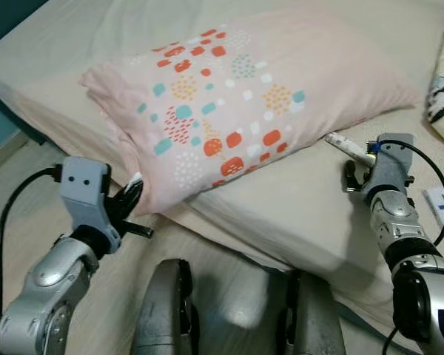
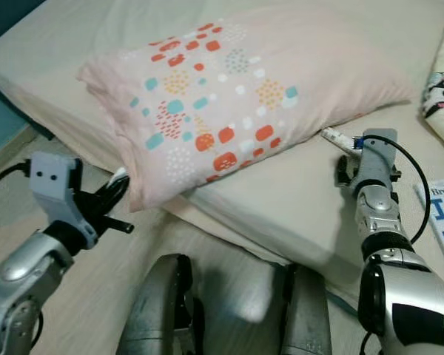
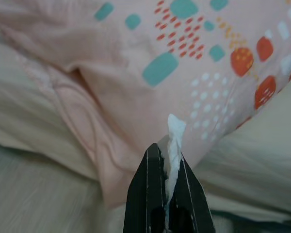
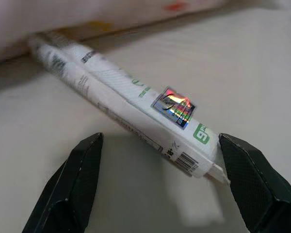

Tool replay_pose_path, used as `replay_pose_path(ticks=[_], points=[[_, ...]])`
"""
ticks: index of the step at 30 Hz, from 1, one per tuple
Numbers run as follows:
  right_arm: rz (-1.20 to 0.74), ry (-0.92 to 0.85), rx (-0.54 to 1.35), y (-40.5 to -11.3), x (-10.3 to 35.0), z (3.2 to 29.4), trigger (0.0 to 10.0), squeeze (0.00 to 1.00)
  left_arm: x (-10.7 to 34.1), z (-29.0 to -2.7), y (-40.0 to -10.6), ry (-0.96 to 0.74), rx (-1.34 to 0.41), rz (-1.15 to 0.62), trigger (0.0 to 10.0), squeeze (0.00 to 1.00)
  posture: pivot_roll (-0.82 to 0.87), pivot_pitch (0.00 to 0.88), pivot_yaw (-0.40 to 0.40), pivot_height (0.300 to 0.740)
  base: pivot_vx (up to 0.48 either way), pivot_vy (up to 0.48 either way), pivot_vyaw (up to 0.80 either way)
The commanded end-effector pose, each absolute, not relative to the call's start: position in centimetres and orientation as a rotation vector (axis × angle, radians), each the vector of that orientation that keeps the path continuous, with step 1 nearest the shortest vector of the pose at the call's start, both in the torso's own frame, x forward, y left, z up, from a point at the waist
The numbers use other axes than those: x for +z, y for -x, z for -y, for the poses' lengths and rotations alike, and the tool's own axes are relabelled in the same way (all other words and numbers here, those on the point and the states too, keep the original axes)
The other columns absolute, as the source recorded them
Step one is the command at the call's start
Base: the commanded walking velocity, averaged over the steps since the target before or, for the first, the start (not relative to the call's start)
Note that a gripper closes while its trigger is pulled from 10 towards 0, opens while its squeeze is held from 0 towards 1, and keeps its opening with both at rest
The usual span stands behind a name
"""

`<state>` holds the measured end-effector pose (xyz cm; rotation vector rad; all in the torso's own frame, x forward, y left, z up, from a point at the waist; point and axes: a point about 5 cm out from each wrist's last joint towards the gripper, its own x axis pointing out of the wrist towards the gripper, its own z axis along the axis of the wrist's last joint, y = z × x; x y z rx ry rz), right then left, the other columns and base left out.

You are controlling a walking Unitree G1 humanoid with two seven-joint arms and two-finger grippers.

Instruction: Clean up the room

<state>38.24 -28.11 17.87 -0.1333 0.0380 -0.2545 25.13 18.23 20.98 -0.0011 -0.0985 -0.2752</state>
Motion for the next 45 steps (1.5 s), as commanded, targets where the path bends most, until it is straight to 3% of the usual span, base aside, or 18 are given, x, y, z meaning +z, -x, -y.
replay_pose_path(ticks=[1,9,10,11,14,15,34,45], points=[[-0.072,0.103,-0.232,-38.1,16.9,27.8,10.0,0.0,20.8,-18.8,-24.6,-0.009,-0.266,0.067,10.0,0.0,0.37,0.459,0.078,0.581,0.0,0.0,0.0],[-0.14,0.083,-0.236,-37.7,16.2,28.5,10.0,0.0,20.7,-18.9,-24.4,-0.008,-0.253,0.028,10.0,0.0,0.37,0.456,0.074,0.581,0.0,0.0,0.0],[-0.164,0.091,-0.233,-37.6,15.9,28.6,5.3,0.0,20.6,-18.9,-24.4,-0.007,-0.253,0.019,10.0,0.0,0.37,0.456,0.074,0.581,0.0,0.0,0.0],[-0.178,0.096,-0.232,-37.5,15.7,28.7,2.7,0.0,20.6,-18.9,-24.4,-0.007,-0.252,0.012,10.0,0.0,0.37,0.456,0.074,0.581,0.0,0.0,0.0],[-0.185,0.098,-0.23,-37.4,15.5,28.8,2.7,0.0,20.6,-18.9,-24.4,-0.007,-0.252,0.008,10.0,0.0,0.37,0.456,0.074,0.581,0.0,0.0,0.0],[-0.195,0.104,-0.224,-37.4,15.4,28.8,0.0,0.0,20.5,-18.9,-24.4,-0.007,-0.252,-0.001,10.0,0.0,0.36,0.457,0.075,0.581,0.0,0.0,0.0],[-0.286,0.16,-0.179,-36.8,14.2,29.2,0.0,0.0,19.2,-18.6,-24.8,0.012,-0.252,-0.068,10.0,0.0,0.32,0.434,0.064,0.581,0.0,0.0,0.0],[-0.289,0.051,-0.267,-37.1,14.1,28.7,0.0,0.0,16.4,-16.4,-26.1,0.033,-0.35,-0.094,10.0,0.0,0.11,0.341,-0.021,0.581,0.0,0.0,0.0]])
